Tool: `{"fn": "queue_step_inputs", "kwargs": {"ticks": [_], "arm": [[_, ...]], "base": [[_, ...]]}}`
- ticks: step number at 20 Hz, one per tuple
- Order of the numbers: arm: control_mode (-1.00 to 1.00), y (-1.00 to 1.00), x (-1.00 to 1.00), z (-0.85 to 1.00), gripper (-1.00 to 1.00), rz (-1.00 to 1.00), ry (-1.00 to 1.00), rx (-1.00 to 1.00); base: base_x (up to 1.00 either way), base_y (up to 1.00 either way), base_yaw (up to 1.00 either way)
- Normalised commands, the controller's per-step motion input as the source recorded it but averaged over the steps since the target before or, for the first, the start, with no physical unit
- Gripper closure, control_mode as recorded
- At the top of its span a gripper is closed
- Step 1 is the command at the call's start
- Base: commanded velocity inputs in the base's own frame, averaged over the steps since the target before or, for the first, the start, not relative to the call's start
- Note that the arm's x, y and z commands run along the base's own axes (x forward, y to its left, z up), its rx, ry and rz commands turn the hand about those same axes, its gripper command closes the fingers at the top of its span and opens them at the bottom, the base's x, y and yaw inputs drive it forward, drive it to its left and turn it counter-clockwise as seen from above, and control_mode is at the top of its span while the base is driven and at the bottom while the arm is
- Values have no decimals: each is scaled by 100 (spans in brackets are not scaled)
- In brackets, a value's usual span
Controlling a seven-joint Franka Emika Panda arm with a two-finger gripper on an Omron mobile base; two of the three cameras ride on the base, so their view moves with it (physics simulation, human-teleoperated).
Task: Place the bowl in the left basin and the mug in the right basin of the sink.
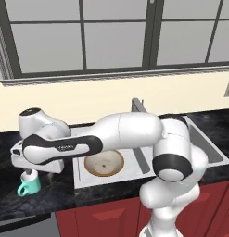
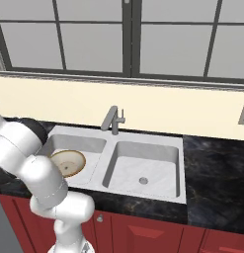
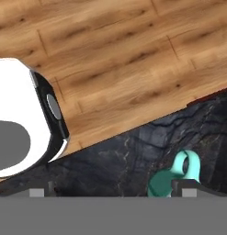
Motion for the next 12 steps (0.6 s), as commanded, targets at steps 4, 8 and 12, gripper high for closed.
{"fn": "queue_step_inputs", "kwargs": {"ticks": [4,8,12], "arm": [[-100,30,10,-11,-100,2,0,0],[-100,29,4,0,-100,0,1,-6],[-100,28,4,0,-100,-5,3,-11]], "base": [[0,0,0],[0,0,0],[0,0,0]]}}
